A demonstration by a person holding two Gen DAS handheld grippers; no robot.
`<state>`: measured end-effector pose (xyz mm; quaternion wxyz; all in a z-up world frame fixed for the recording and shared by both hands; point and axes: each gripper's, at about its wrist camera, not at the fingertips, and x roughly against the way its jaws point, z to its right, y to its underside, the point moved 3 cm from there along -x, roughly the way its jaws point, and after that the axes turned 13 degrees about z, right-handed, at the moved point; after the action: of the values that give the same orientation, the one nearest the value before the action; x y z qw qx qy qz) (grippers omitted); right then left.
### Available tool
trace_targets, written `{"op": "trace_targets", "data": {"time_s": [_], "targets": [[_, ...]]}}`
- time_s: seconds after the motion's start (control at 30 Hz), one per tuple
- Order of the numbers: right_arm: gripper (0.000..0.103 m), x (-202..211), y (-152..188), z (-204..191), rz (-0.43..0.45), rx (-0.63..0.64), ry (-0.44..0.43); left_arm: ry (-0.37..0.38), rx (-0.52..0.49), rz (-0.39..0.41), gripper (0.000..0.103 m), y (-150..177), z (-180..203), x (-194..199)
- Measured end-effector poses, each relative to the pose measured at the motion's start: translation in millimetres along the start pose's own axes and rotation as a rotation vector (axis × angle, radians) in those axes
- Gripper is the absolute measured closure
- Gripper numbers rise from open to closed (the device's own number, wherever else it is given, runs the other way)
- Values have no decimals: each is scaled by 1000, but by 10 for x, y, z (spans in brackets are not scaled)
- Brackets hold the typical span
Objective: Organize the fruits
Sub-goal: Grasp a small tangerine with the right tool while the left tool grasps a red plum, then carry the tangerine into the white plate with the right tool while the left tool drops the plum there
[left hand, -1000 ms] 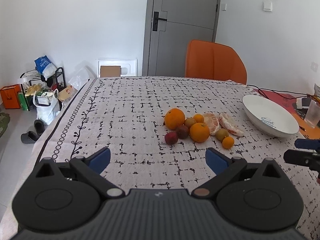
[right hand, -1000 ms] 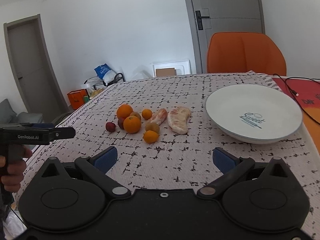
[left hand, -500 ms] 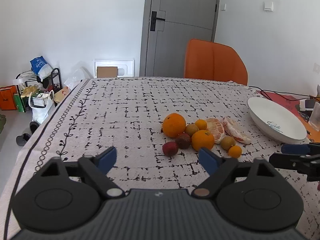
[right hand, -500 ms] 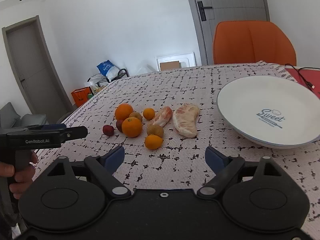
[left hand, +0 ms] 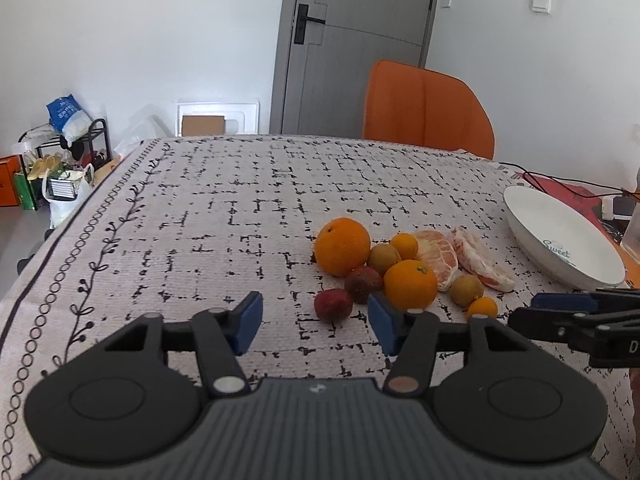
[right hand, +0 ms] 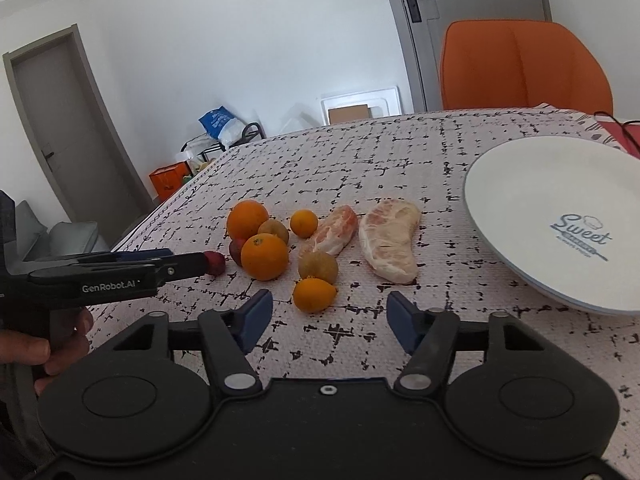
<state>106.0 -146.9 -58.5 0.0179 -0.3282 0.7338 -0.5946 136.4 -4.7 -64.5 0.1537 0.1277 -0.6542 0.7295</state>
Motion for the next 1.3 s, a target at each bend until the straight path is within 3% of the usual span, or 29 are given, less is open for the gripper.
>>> {"op": "trace_targets", "data": {"time_s": [0.3,0.37,0.47,0.53,0.6,0.67,0.93,1.3], "targets": [[47,-151,-11,-22,-17,-4,-16,26,17,-28,65,30,16,-153],[49,-179,-7,-36,-22,-4,-22,37,17,-33,82,37,31,-174],[52,-227,13,-37,-28,-16,-28,49,25,-35,82,40,35,-167],[58,-254,24,-48,-28,-13,-27,52,19,-22,82,23,50,-127],[74,-260,39,-75,-30,-2,-28,51,16,-13,82,-5,54,-89],[77,-251,50,-75,-33,-9,-30,50,17,-4,82,-34,54,-48],[77,-76,-27,-100,12,-13,-55,61,-5,24,82,-129,155,84],[77,293,-114,35,82,-21,-20,108,-45,59,82,-174,450,215]]}}
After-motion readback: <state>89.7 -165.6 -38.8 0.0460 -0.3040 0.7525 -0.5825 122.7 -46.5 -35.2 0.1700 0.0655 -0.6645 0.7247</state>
